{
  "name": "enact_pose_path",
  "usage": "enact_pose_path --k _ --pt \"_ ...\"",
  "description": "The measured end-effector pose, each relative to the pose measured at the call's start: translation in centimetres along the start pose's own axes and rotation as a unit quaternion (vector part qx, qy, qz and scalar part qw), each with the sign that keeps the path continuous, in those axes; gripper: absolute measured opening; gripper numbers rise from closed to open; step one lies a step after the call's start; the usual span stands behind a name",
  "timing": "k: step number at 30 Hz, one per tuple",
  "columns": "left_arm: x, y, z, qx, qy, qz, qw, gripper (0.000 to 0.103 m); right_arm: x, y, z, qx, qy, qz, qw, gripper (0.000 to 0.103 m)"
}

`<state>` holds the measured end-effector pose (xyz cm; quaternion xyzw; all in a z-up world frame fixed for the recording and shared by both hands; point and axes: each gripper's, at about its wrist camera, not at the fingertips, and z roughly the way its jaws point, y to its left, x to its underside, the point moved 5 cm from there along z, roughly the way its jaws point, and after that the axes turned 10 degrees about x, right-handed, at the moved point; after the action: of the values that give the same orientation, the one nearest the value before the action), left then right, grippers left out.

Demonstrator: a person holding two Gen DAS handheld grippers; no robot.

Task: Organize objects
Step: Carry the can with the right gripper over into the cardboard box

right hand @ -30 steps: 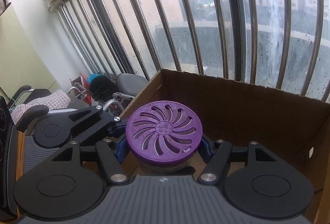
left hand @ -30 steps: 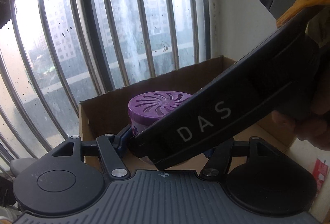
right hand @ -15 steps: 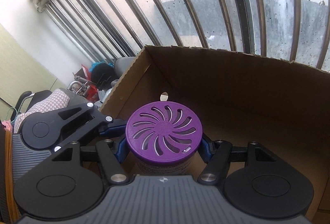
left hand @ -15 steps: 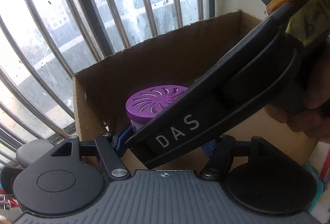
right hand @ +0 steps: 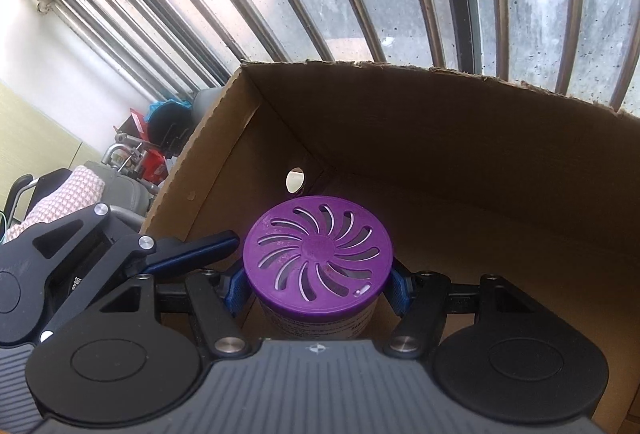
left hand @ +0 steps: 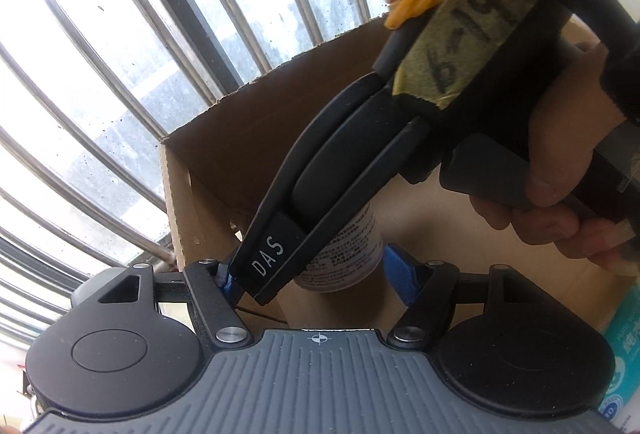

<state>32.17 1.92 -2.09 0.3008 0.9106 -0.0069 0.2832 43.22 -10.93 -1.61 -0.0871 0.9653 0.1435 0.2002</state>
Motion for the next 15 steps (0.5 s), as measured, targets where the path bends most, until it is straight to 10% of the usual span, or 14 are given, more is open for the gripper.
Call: enact_pose_path --k 7,15 --pt "1.1 0.0 -0.6 -0.004 0.004 -0.002 1.0000 0.070 0.0 -0.2 -0.2 0.029 -0.003 -0.001 1.000 0.093" --pt "2.4 -0.2 -1.0 -0.003 0.009 0.002 1.0000 0.060 0.7 -2.2 -1.3 0.019 -0.021 0.031 0.999 0.096"
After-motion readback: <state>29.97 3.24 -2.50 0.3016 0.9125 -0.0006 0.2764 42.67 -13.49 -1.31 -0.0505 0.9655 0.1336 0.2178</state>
